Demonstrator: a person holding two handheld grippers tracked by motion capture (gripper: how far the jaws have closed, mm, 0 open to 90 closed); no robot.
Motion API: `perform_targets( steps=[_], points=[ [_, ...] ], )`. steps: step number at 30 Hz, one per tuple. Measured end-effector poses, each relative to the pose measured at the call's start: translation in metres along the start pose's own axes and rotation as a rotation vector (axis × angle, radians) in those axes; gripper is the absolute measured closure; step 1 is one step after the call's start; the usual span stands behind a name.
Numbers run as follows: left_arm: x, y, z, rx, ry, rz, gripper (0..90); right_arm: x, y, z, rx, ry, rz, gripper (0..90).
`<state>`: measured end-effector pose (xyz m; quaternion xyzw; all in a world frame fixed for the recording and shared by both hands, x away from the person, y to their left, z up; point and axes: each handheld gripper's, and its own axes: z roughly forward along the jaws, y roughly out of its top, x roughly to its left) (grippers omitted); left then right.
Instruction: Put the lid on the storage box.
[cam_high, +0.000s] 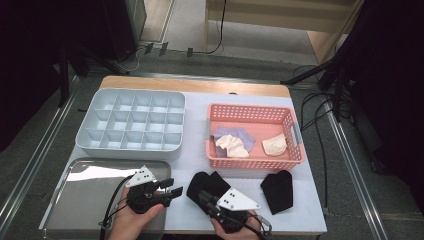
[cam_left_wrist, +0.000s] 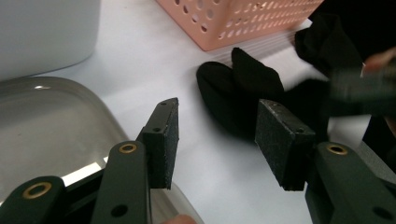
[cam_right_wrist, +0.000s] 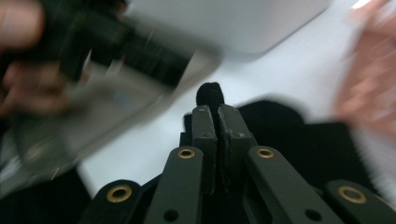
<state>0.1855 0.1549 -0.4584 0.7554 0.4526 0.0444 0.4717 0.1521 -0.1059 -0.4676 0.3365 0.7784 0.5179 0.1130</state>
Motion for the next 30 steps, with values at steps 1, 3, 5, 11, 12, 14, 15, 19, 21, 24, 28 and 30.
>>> perform_targets(
  steps=[1,3,5,11,12,14,15,19,21,24,28,30],
  points=[
    [0.0,0.0,0.0,0.002,0.002,-0.003,50.6,0.003,-0.005,0.002,0.028,0.013,-0.009,84.9],
    [0.001,0.0,0.0,0.008,0.01,0.002,50.6,0.005,-0.01,0.002,0.049,0.022,-0.001,72.2],
    [0.001,-0.001,0.001,0.006,0.004,0.001,50.6,0.005,-0.012,-0.002,0.021,-0.016,0.025,65.0],
    [-0.001,-0.002,0.003,0.006,0.012,0.016,50.5,-0.007,-0.017,-0.02,-0.063,-0.127,0.208,56.8],
    [0.0,-0.002,0.003,0.007,0.012,0.014,50.5,-0.008,-0.02,-0.02,-0.051,-0.142,0.226,58.9],
    [0.0,-0.002,0.003,0.006,0.016,0.013,50.6,-0.01,-0.028,-0.021,-0.004,-0.219,0.282,64.7],
    [0.0,-0.003,0.003,0.006,0.016,0.013,50.6,-0.011,-0.03,-0.021,0.009,-0.24,0.319,65.3],
    [-0.003,-0.003,0.003,0.016,-0.023,0.019,55.3,-0.011,-0.033,-0.015,0.034,-0.221,0.384,63.9],
    [-0.006,-0.004,0.003,0.029,-0.08,0.041,59.3,-0.005,-0.034,-0.01,0.055,-0.236,0.372,60.3],
    [-0.011,-0.005,0.003,0.017,-0.136,0.047,56.2,-0.001,-0.035,-0.006,0.054,-0.285,0.326,56.2],
    [-0.013,-0.005,0.004,0.016,-0.163,0.043,49.2,-0.003,-0.035,-0.002,0.038,-0.32,0.335,56.1],
    [-0.014,-0.005,0.006,0.041,-0.173,0.06,52.8,-0.003,-0.034,0.001,0.04,-0.342,0.3,62.7]
  ],
)
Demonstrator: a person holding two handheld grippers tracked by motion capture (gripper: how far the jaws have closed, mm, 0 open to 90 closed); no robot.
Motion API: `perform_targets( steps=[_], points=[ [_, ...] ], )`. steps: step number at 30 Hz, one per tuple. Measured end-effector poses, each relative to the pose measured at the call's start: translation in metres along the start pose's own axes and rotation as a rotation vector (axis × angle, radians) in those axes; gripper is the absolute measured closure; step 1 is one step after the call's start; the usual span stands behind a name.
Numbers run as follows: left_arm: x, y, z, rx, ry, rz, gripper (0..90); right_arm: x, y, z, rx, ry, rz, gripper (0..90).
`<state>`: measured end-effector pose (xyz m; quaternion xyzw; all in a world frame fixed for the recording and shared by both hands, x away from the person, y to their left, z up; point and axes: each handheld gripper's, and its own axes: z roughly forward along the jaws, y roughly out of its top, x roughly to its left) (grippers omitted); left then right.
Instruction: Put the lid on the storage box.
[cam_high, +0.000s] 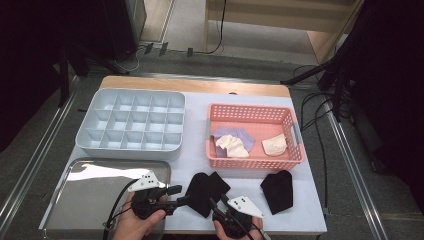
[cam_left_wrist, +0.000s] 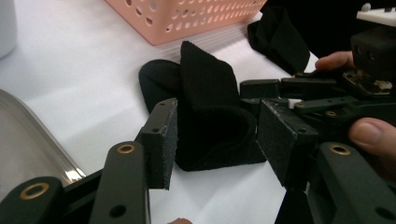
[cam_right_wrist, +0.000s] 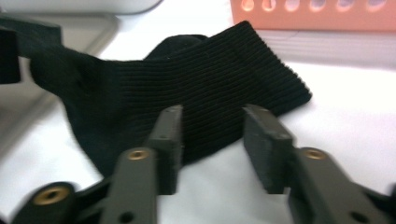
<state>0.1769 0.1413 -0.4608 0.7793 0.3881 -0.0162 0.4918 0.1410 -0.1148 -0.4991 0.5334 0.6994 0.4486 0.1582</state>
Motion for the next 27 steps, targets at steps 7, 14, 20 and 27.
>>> perform_targets(
  steps=[7,14,20,27],
  points=[
    [-0.01,-0.003,0.016,0.132,-0.001,0.059,89.4,-0.001,0.008,0.009,0.03,-0.008,-0.04,86.0],
    [-0.02,-0.003,0.028,0.161,-0.03,0.084,90.0,-0.007,0.022,0.023,0.041,0.024,-0.085,87.2],
    [-0.014,-0.001,0.018,0.103,-0.032,0.064,70.6,-0.011,0.022,0.013,-0.009,0.05,-0.015,76.2],
    [0.005,0.001,-0.002,0.012,0.073,-0.014,56.1,-0.003,0.003,-0.02,-0.035,0.085,0.014,67.6]
  ],
)
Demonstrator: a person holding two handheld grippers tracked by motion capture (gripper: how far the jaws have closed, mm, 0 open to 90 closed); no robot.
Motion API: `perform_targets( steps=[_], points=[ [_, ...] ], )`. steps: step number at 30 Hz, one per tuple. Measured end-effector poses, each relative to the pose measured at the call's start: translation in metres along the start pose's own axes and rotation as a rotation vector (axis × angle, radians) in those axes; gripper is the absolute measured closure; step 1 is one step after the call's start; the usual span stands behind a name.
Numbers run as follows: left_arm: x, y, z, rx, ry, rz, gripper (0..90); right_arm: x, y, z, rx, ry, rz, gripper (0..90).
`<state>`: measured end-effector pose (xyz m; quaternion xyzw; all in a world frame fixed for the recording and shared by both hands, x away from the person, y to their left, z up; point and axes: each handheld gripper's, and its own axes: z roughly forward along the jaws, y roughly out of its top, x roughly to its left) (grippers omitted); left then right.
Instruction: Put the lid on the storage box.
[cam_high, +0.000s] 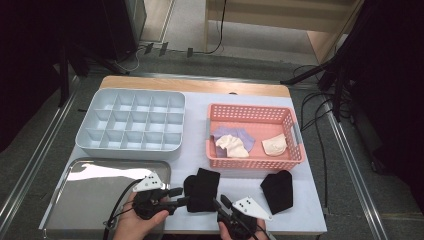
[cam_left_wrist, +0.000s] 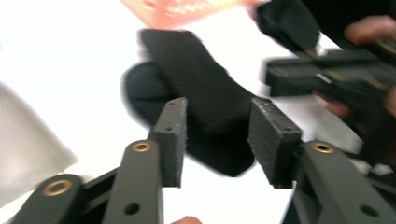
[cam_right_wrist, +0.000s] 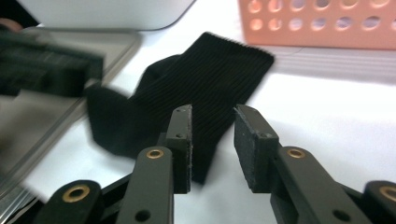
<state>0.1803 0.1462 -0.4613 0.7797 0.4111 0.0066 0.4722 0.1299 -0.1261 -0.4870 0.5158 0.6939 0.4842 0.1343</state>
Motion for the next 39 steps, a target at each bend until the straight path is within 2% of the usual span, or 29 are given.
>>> perform_targets(
  steps=[3,7,9,11,14,15,18,20,22,28,30,32,33,35,39],
  points=[
    [0.005,0.0,-0.002,-0.013,0.041,-0.026,55.2,0.008,-0.004,-0.005,0.001,0.009,-0.019,65.7],
    [0.006,-0.001,0.001,-0.015,0.066,-0.019,54.8,0.012,-0.01,-0.007,0.012,0.008,-0.023,61.9],
    [0.007,-0.001,0.003,-0.012,0.067,-0.015,55.8,0.012,-0.013,-0.004,0.035,0.004,-0.033,62.4],
    [0.007,-0.001,0.005,-0.014,0.064,-0.017,55.9,0.011,-0.015,0.001,0.079,-0.008,-0.043,69.3],
    [0.007,0.0,0.006,-0.014,0.064,-0.016,55.9,0.008,-0.015,0.002,0.087,-0.031,-0.064,83.7],
    [0.007,0.0,0.006,-0.013,0.065,-0.017,55.9,0.007,-0.014,0.002,0.094,-0.031,-0.063,85.6],
    [0.006,0.0,0.006,-0.014,0.062,-0.018,55.8,0.002,-0.011,0.002,0.105,-0.036,-0.061,88.2],
    [0.006,0.0,0.006,-0.018,0.06,-0.019,55.4,-0.002,-0.009,0.001,0.1,-0.07,-0.078,88.4],
    [0.007,0.0,0.005,-0.018,0.062,-0.023,55.0,-0.007,-0.006,0.001,0.099,-0.087,-0.072,88.4],
    [0.008,-0.001,0.003,-0.023,0.076,-0.033,53.2,-0.033,0.007,0.005,0.074,-0.174,-0.089,85.3],
    [0.009,0.0,0.003,-0.021,0.081,-0.039,51.4,-0.043,0.011,0.005,0.055,-0.189,-0.057,77.0],
    [0.009,0.0,0.004,-0.019,0.091,-0.042,49.1,-0.048,0.014,0.0,0.014,-0.173,0.004,72.4],
    [0.009,0.0,0.004,-0.019,0.093,-0.044,48.3,-0.048,0.015,-0.004,0.003,-0.164,0.019,70.8],
    [0.01,0.0,0.004,-0.016,0.101,-0.047,47.3,-0.047,0.014,-0.008,-0.007,-0.161,0.023,70.0],
    [0.01,0.001,0.008,-0.02,0.101,-0.056,47.0,-0.04,0.007,-0.01,0.011,-0.138,0.04,68.2]
  ],
)
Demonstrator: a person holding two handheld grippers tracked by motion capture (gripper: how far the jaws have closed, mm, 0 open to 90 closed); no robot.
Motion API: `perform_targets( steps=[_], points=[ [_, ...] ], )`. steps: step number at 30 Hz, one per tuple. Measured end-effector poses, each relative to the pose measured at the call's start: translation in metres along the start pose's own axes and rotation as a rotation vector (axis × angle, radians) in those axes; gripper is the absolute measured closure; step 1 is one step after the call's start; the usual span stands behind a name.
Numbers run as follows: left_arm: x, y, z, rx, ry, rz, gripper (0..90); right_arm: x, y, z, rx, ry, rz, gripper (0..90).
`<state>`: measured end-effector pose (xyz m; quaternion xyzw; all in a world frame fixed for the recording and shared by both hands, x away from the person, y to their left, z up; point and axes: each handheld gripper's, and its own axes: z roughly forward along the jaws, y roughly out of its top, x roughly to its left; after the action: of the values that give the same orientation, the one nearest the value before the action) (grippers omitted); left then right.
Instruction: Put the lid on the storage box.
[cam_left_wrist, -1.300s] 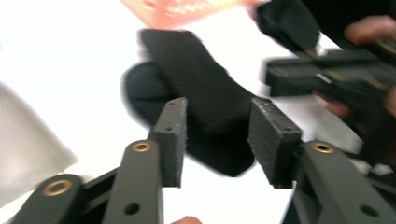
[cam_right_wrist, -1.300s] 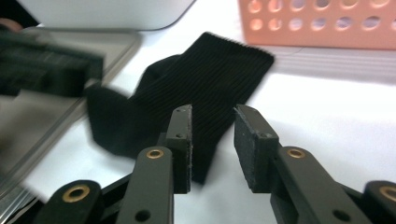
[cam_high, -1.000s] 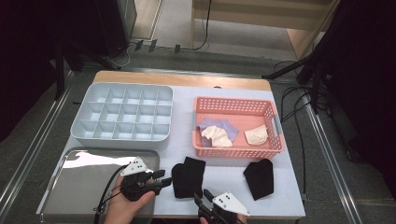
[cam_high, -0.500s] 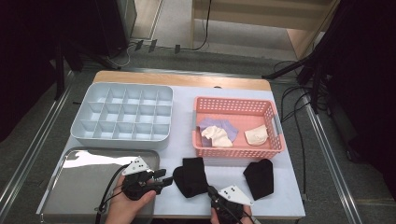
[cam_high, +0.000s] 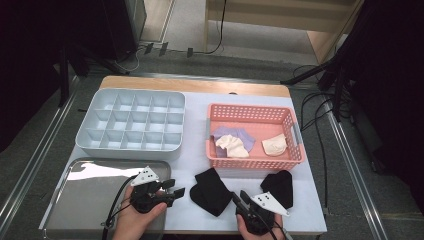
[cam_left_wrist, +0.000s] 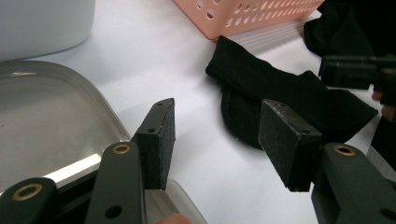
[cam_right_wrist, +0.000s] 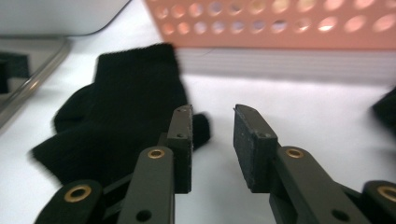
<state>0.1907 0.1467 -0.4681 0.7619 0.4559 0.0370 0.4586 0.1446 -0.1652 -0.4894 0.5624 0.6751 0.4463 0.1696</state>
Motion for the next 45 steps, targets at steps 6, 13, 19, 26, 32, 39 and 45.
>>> perform_targets(
  steps=[6,13,19,26,32,39,45],
  points=[
    [-0.004,0.004,0.012,0.031,-0.007,-0.004,46.3,0.018,-0.005,-0.003,-0.022,-0.003,0.026,52.6],
    [-0.012,0.005,0.027,0.082,0.013,0.014,49.5,0.022,-0.009,0.012,0.018,-0.014,0.001,53.7],
    [-0.021,0.01,0.04,0.13,0.055,0.076,59.8,0.022,0.0,0.022,0.064,0.066,0.015,77.1],
    [-0.019,0.008,0.038,0.19,-0.023,0.083,84.3,0.023,0.012,0.033,0.087,0.112,-0.045,80.3],
    [-0.016,0.004,0.029,0.183,-0.046,0.078,83.1,0.018,0.02,0.037,0.036,0.078,-0.05,64.2],
    [-0.01,0.005,0.026,0.149,-0.046,0.036,68.3,0.038,0.028,0.021,-0.064,0.175,-0.049,63.7],
    [-0.014,0.003,0.031,0.188,-0.049,0.056,84.7,0.06,0.017,0.039,0.025,0.221,-0.119,60.0]
  ],
)
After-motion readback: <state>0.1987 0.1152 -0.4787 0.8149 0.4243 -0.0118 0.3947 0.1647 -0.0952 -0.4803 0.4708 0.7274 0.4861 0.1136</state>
